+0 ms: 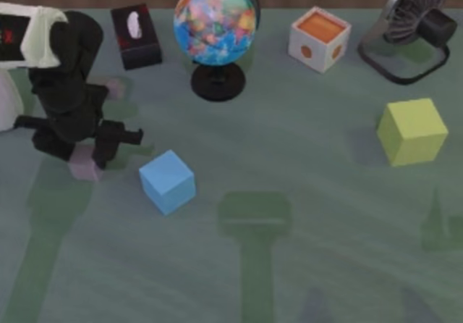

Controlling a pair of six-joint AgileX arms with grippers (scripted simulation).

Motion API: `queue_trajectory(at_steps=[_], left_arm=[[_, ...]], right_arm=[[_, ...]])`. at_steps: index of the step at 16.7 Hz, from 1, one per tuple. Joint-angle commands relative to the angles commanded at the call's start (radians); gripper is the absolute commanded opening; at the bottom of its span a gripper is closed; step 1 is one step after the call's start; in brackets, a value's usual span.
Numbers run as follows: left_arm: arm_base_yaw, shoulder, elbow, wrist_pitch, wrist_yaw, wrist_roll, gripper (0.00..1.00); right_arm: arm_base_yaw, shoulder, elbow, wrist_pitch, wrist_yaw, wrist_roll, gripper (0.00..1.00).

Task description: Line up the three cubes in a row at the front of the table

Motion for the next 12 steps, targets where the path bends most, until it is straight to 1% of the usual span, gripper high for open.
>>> queue_trajectory(at_steps=[4, 9, 12], left_arm=[[0.004, -0.051, 0.041, -0.055, 0.001, -0.001, 0.0], [0.018, -0.117, 0.136, -0.225, 0.0, -0.003, 0.0], [0.02, -0.134, 0.155, -0.252, 0.0, -0.003, 0.0]], right_arm=[[0.0, 0.0, 0.0, 0.0, 0.0, 0.0, 1.0], [0.0, 0.0, 0.0, 0.0, 0.0, 0.0, 1.0], [0.0, 0.0, 0.0, 0.0, 0.0, 0.0, 1.0]])
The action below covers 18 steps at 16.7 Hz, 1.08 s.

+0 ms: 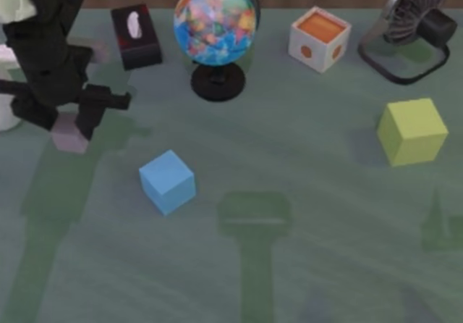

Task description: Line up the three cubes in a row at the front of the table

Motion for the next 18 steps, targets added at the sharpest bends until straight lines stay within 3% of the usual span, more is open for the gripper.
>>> queue_trajectory(at_steps=[4, 7, 18], left_arm=[[-0.019, 0.013, 0.011, -0.005, -0.001, -0.012, 0.0], [-0.107, 0.07, 0.106, -0.053, -0.004, -0.111, 0.0], [-0.683, 0.362, 0.656, -0.332, -0.023, -0.861, 0.0]], right_arm=[[0.0, 0.0, 0.0, 0.0, 0.0, 0.0, 1.0], [0.0, 0.0, 0.0, 0.0, 0.0, 0.0, 1.0], [0.0, 0.0, 0.0, 0.0, 0.0, 0.0, 1.0]])
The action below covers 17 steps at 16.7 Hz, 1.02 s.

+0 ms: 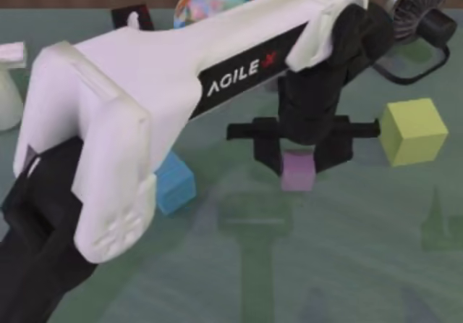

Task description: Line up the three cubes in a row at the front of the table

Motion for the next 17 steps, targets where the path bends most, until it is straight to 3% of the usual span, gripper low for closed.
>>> queue_trajectory(at_steps=[3, 9, 17], left_arm=[[-0.085, 0.027, 0.076, -0.032, -0.005, -0.09, 0.0], [-0.092, 0.025, 0.079, -0.029, -0.005, -0.097, 0.0], [-0.092, 0.035, -0.167, 0.224, -0.006, -0.098, 0.0]], right_arm=[[0.0, 0.0, 0.0, 0.0, 0.0, 0.0, 1.0], [0.0, 0.0, 0.0, 0.0, 0.0, 0.0, 1.0], [0.0, 0.0, 0.0, 0.0, 0.0, 0.0, 1.0]])
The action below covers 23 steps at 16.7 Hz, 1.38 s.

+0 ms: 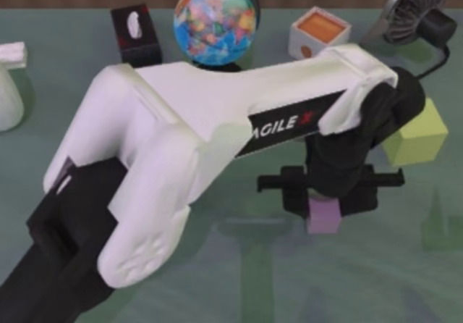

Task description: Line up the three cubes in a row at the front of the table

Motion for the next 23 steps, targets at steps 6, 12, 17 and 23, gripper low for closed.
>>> queue_trajectory(at_steps=[6, 12, 17, 23], left_arm=[[-0.001, 0.002, -0.012, 0.012, 0.0, 0.0, 0.08], [-0.001, 0.002, -0.012, 0.012, 0.0, 0.0, 0.53], [-0.001, 0.002, -0.012, 0.012, 0.0, 0.0, 0.9], [-0.001, 0.002, -0.012, 0.012, 0.0, 0.0, 1.0]], right_arm=[[0.0, 0.0, 0.0, 0.0, 0.0, 0.0, 1.0], [0.0, 0.0, 0.0, 0.0, 0.0, 0.0, 1.0], [0.0, 0.0, 0.0, 0.0, 0.0, 0.0, 1.0], [0.0, 0.0, 0.0, 0.0, 0.0, 0.0, 1.0]])
